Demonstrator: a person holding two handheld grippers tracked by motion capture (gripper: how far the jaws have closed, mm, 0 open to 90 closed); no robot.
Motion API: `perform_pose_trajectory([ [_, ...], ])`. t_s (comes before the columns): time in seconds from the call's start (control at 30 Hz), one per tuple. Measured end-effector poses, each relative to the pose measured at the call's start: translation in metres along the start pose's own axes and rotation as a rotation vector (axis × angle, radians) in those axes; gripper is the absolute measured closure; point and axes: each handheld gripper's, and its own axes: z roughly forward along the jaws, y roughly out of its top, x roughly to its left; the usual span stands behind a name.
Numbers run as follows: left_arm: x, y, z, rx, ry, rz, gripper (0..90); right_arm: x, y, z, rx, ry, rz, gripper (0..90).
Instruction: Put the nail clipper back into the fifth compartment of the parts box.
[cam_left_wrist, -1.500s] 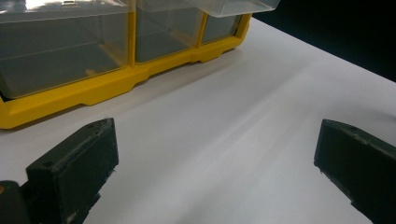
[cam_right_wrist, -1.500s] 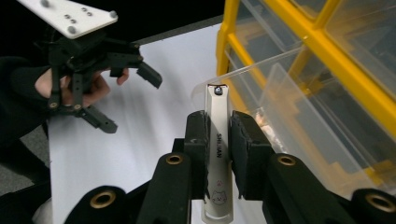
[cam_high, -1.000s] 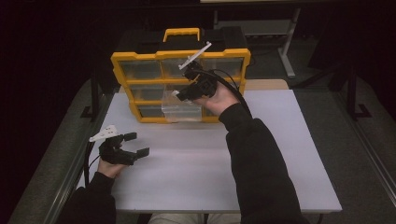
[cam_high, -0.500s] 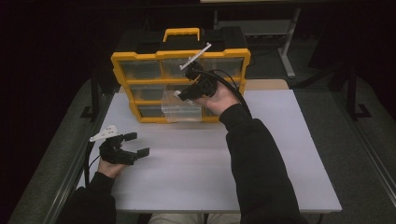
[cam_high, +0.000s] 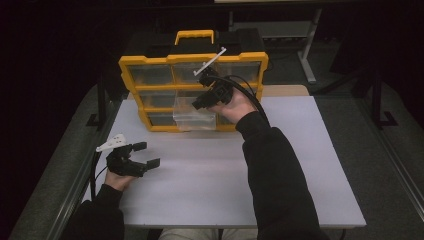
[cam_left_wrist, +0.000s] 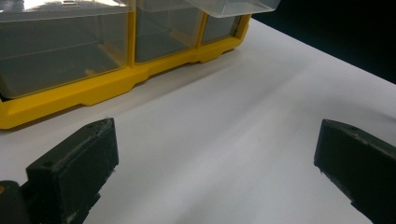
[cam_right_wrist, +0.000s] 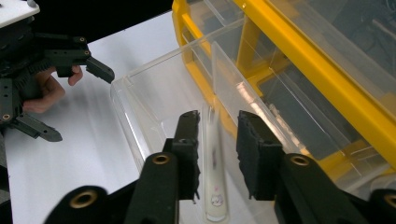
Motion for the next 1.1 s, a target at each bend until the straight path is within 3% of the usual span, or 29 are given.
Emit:
perform_pose_trajectory([
  [0.27,0.0,0.0,0.001,0.003,-0.001,0.001,0.0,0.0,-0.007,-0.006,-0.033,-0.032,0.007,39.0],
  [0.67,-0.001,0.0,-0.001,-0.005,0.011,0.002,0.0,0.002,-0.017,-0.017,-0.083,-0.076,0.019,20.5],
  [0.9,0.0,0.001,-0.001,-0.009,0.017,0.005,0.0,0.002,-0.026,-0.022,-0.086,-0.093,0.027,12.7],
  [0.93,-0.001,0.0,-0.001,-0.008,0.017,0.004,0.0,0.003,-0.03,-0.022,-0.085,-0.097,0.026,6.8],
  [1.1,-0.001,0.001,-0.001,-0.009,0.019,0.007,0.0,0.003,-0.038,-0.025,-0.082,-0.113,0.035,0.0],
])
